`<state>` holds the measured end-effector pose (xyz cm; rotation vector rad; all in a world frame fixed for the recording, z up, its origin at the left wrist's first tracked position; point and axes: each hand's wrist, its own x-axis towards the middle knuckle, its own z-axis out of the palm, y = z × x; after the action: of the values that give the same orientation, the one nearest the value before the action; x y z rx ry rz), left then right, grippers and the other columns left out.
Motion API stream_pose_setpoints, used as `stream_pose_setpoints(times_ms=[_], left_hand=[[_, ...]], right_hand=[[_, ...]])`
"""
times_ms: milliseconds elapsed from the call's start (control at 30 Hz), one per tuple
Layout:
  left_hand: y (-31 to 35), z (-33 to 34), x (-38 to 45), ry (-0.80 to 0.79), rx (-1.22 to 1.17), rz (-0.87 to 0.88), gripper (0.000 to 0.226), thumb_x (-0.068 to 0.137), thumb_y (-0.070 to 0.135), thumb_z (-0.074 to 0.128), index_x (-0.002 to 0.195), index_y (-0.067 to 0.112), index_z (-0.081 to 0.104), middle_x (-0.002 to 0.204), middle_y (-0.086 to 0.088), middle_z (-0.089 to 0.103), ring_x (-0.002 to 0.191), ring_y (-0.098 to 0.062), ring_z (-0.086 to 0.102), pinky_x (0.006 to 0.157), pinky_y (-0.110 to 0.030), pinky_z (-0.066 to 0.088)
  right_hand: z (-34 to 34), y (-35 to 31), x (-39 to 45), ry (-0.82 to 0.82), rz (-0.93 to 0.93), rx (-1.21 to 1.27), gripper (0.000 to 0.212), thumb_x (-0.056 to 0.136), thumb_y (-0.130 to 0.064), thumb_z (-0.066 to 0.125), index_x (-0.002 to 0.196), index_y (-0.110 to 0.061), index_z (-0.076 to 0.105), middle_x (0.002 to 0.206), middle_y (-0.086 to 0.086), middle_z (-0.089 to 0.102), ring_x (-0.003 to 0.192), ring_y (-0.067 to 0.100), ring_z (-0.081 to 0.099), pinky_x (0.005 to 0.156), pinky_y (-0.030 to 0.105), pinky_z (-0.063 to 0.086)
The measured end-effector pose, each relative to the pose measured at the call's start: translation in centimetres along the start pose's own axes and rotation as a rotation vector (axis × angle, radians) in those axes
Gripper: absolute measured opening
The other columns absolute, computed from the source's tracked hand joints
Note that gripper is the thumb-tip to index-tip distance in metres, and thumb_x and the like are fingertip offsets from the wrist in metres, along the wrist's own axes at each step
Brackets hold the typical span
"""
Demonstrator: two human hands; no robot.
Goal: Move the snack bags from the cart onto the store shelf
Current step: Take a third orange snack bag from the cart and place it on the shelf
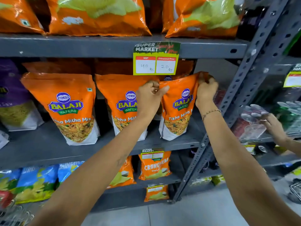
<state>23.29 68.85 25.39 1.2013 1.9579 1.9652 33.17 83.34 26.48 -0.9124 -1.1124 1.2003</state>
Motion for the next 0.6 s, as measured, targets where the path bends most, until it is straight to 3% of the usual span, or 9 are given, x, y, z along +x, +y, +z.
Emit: stream_pose_setpoints(times_ms=[67, 133, 267, 367, 500, 600], left_hand=[[-0.5, 0.7, 0.3, -0.006, 0.009, 0.024, 0.023, 0.077, 0.029, 0.073, 0.076, 0.015, 0.055, 0.079, 0.001, 0.064, 0.065, 0.005, 0.056, 0.056, -0.007, 0.043], [-1.2, 1.3, 0.4, -0.021, 0.026, 0.029, 0.024, 0.077, 0.03, 0.073, 0.077, 0.014, 0.055, 0.079, -0.001, 0.066, 0.066, -0.002, 0.06, 0.061, -0.013, 0.047], [-2.4, 1.9, 0.3, -0.086, 0.046, 0.026, 0.023, 0.088, 0.033, 0.06, 0.091, 0.011, 0.058, 0.099, -0.012, 0.072, 0.089, -0.022, 0.069, 0.076, -0.034, 0.058], [-2.9, 1.9, -0.3, -0.189, 0.109, 0.024, 0.038, 0.092, 0.034, 0.054, 0.118, 0.006, 0.055, 0.119, -0.013, 0.067, 0.108, -0.023, 0.065, 0.093, -0.038, 0.054], [-3.1, 0.4, -2.4, -0.319, 0.033, -0.019, 0.047, 0.092, 0.019, 0.055, 0.135, 0.007, 0.041, 0.138, -0.01, 0.053, 0.125, -0.019, 0.053, 0.104, -0.028, 0.043], [-4.2, -3.0, -4.4, -0.311, 0.029, -0.021, 0.043, 0.09, 0.021, 0.058, 0.131, 0.014, 0.048, 0.13, 0.002, 0.059, 0.117, -0.006, 0.056, 0.095, -0.01, 0.042]], right_hand=[[0.0, 0.3, 0.5, 0.016, 0.043, 0.007, 0.01, 0.092, -0.015, 0.053, 0.086, -0.021, 0.047, 0.101, 0.002, 0.056, 0.099, 0.018, 0.054, 0.096, 0.035, 0.047], [-0.2, 1.0, 1.1, 0.029, 0.076, -0.023, 0.003, 0.092, -0.018, 0.053, 0.092, -0.018, 0.05, 0.117, 0.009, 0.055, 0.109, 0.023, 0.055, 0.101, 0.037, 0.045], [-0.9, 2.2, 2.3, 0.039, 0.061, -0.16, 0.038, 0.093, -0.026, 0.05, 0.127, -0.009, 0.045, 0.135, 0.01, 0.045, 0.119, 0.021, 0.048, 0.101, 0.028, 0.04], [-0.9, 2.7, 2.4, 0.03, 0.07, -0.215, 0.043, 0.095, -0.031, 0.045, 0.133, -0.013, 0.04, 0.14, 0.012, 0.042, 0.126, 0.024, 0.046, 0.107, 0.036, 0.04], [-0.8, 3.8, 0.2, 0.034, -0.013, -0.204, 0.037, 0.095, -0.027, 0.043, 0.128, -0.012, 0.045, 0.133, 0.011, 0.053, 0.119, 0.023, 0.053, 0.104, 0.039, 0.043], [-0.7, 4.9, -4.8, 0.151, -0.146, -0.212, 0.031, 0.095, -0.026, 0.042, 0.123, -0.016, 0.049, 0.126, 0.007, 0.052, 0.116, 0.018, 0.051, 0.096, 0.025, 0.042]])
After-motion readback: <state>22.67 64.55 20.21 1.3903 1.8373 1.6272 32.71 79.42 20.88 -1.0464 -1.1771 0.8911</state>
